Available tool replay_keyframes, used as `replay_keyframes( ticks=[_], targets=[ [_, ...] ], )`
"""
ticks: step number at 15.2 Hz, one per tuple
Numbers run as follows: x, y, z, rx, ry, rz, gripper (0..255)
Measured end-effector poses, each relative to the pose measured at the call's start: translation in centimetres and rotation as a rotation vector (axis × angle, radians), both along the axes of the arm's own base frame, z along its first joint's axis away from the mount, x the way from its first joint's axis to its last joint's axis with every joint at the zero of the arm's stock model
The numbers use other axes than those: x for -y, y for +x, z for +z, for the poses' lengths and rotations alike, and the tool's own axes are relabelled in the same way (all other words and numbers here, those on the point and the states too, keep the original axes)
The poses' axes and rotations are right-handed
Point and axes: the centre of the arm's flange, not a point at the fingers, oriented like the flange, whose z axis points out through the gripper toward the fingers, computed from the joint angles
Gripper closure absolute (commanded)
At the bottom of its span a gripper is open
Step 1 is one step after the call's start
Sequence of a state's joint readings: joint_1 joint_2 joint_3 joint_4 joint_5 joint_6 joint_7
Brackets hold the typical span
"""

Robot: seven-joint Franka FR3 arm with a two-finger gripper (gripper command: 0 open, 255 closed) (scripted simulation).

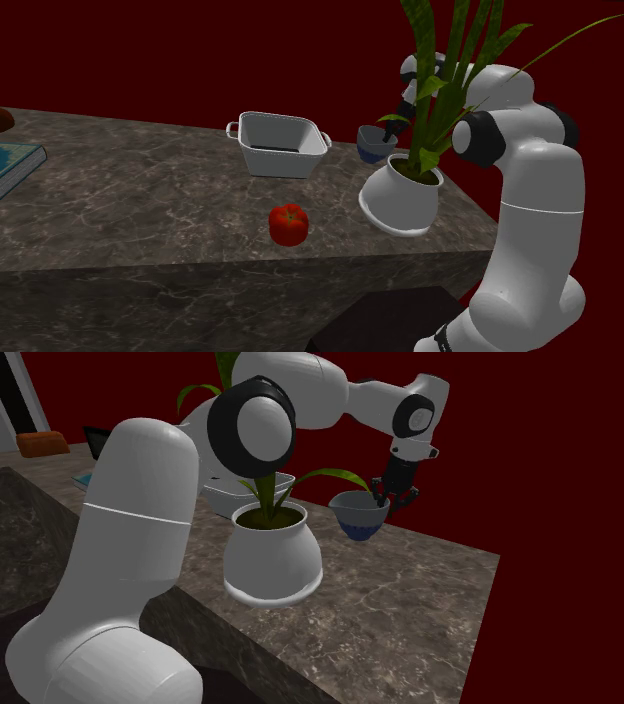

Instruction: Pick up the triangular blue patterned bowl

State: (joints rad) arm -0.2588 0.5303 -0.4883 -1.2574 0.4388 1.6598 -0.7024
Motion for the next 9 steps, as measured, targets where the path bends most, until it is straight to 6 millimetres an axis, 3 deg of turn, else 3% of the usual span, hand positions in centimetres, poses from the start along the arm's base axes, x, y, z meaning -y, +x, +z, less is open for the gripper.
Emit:
replay_keyframes(
  ticks=[9],
  targets=[
    [0.00,0.03,0.89,-0.001,0.000,0.000,255]
  ],
)
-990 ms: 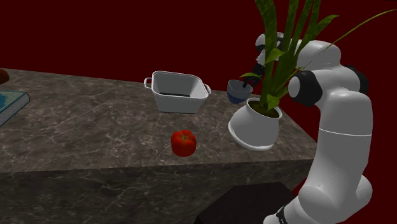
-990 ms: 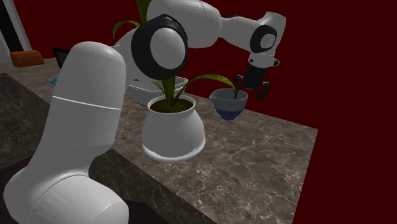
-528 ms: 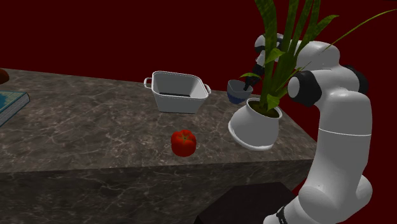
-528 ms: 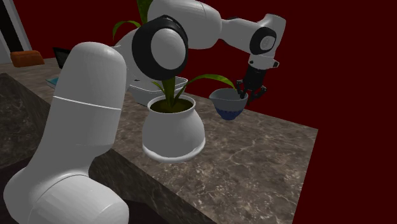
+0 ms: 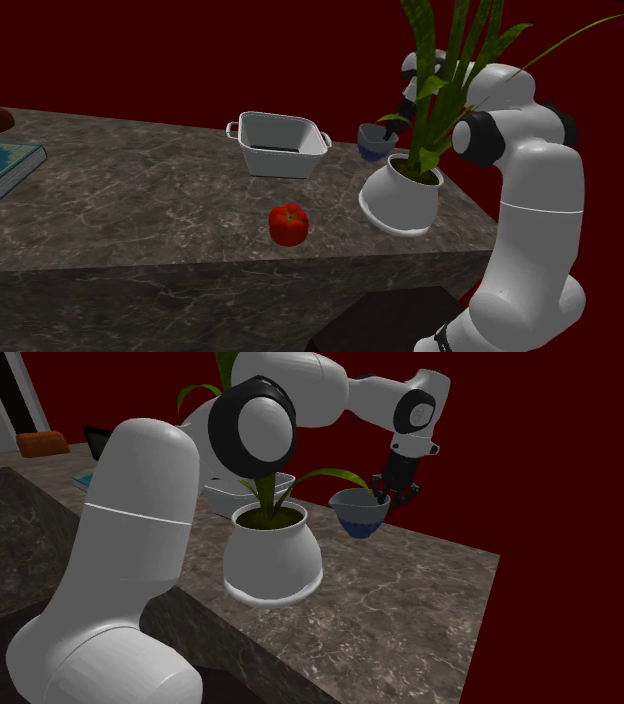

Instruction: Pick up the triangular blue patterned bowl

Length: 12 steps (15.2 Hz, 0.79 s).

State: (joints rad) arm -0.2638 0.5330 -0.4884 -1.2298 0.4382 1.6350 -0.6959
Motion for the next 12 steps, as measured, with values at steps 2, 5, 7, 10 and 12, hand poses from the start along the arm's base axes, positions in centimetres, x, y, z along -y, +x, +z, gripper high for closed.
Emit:
replay_keyframes(
  ticks=[2,5,7,10,12],
  targets=[
    [0.0,0.1,1.1,0.000,0.000,0.000,255],
    [-0.1,-0.1,2.6,0.000,0.000,0.000,255],
    [0.0,0.1,3.7,0.000,0.000,0.000,255],
    [0.0,0.0,5.4,0.000,0.000,0.000,255],
    [0.0,-0.1,6.4,0.000,0.000,0.000,255]
  ],
)
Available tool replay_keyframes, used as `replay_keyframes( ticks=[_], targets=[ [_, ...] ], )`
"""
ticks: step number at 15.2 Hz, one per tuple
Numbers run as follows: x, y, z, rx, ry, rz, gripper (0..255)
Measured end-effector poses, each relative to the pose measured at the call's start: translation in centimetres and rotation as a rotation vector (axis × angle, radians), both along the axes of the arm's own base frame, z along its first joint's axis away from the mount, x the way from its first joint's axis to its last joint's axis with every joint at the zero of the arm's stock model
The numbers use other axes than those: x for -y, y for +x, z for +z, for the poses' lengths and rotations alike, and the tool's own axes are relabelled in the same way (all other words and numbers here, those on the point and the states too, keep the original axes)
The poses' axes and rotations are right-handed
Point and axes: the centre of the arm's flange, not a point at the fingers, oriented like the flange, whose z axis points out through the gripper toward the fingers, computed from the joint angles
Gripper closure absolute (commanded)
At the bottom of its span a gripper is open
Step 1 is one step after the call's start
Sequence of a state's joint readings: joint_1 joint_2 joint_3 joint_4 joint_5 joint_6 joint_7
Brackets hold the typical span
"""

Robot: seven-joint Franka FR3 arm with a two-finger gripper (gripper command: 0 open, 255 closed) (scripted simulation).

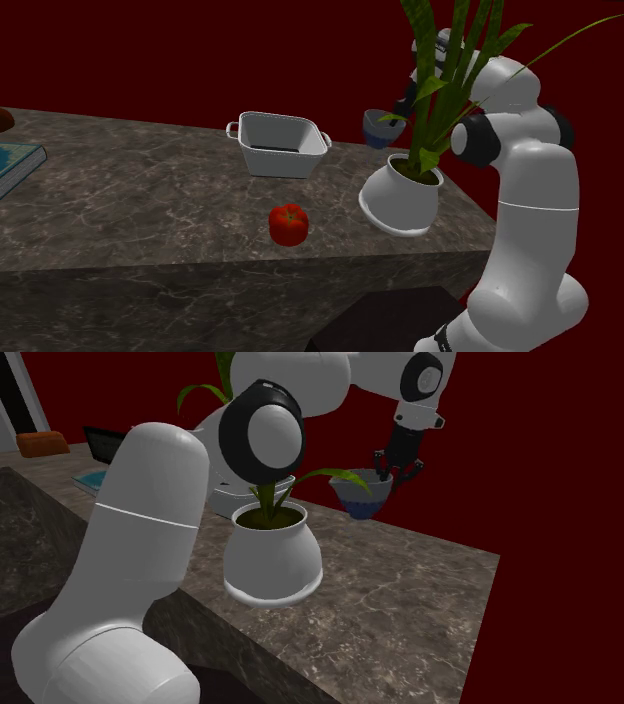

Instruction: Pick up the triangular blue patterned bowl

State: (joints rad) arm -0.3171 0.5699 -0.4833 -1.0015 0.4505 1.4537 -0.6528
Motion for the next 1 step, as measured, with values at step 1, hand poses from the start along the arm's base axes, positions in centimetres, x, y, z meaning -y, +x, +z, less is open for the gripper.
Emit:
replay_keyframes(
  ticks=[1],
  targets=[
    [0.06,0.03,0.29,0.000,0.000,0.000,255]
  ],
)
